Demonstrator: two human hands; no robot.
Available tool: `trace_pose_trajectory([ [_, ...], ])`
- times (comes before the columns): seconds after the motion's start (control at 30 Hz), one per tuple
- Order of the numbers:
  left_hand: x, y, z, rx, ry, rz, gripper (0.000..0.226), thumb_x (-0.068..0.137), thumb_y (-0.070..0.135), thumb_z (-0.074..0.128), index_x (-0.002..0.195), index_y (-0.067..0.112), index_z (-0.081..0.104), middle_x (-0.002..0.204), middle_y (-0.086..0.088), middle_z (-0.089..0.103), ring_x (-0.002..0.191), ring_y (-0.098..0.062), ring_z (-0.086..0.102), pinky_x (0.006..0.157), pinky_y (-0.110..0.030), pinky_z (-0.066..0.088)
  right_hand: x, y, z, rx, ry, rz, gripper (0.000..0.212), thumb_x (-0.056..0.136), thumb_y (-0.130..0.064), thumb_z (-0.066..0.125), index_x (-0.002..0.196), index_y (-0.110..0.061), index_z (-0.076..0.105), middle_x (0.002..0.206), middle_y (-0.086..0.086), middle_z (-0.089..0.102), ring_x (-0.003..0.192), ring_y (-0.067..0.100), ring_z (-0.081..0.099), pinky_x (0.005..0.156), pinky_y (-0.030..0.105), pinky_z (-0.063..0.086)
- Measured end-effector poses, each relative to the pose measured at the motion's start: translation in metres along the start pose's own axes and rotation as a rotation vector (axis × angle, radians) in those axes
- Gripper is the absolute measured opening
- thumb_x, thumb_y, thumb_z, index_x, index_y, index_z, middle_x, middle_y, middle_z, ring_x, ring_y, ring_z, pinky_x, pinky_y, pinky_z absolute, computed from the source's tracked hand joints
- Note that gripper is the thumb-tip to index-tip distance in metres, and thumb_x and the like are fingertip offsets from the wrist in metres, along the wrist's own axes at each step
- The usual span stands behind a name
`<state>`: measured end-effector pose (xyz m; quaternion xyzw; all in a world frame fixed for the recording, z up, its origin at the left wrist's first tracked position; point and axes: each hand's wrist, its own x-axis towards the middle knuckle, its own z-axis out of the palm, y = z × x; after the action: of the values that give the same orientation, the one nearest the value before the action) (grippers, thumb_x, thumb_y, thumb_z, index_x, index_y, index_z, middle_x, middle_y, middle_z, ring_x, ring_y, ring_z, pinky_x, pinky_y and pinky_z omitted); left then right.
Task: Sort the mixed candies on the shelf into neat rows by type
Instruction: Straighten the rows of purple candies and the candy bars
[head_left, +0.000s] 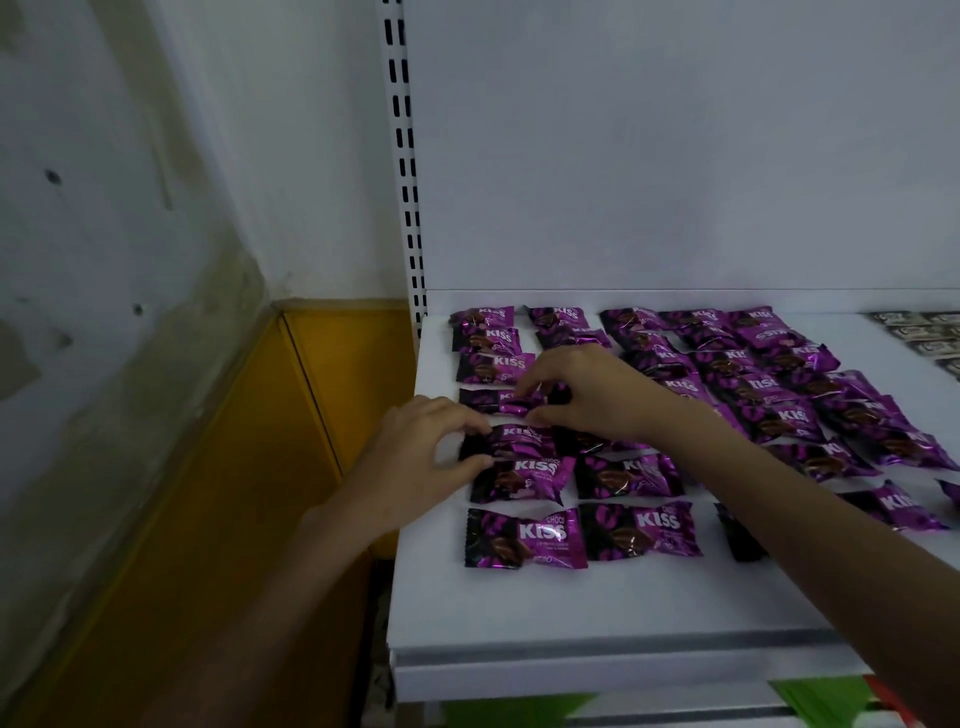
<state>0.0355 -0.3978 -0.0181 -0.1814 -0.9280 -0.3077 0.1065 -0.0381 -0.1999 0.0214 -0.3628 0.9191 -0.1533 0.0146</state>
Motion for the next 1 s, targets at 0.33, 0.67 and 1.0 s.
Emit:
trace_pose_trajectory([
  [0.33,0.011,0.001,-0.004,-0.065,0.064,-0.054,0.022,0.092,0.021,0.051,0.110,0.014,0.063,0.100,0.000,0.065,0.086,-0.011,0.060,0.069,-0.016,0.045,0.000,-0.003,0.008,0.029,0.123,0.036,0.021,0.095,-0.015,0.044,0.108,-0.009,0.059,0.090,0.010,0.067,0.075,0.024,0.059,0.072,0.040,0.049],
  [0.67,0.008,-0.006,-0.001,0.038,0.088,-0.050,0.024,0.088,0.028,0.057,0.109,0.018,0.064,0.106,0.003,0.056,0.100,-0.009,0.047,0.078,-0.017,0.035,-0.001,-0.003,0.013,-0.030,0.159,0.004,0.021,0.090,-0.024,0.057,0.107,-0.017,0.066,0.101,0.003,0.064,0.093,0.013,0.048,0.076,0.024,0.037],
  [1.0,-0.002,0.012,-0.007,-0.024,0.127,0.000,0.024,0.086,0.028,0.060,0.107,0.019,0.064,0.100,0.009,0.052,0.088,-0.002,0.048,0.071,-0.005,0.033,-0.016,-0.019,0.002,-0.011,0.238,-0.057,0.020,0.086,-0.032,0.060,0.096,-0.016,0.067,0.091,-0.001,0.059,0.079,0.014,0.055,0.072,0.034,0.049],
])
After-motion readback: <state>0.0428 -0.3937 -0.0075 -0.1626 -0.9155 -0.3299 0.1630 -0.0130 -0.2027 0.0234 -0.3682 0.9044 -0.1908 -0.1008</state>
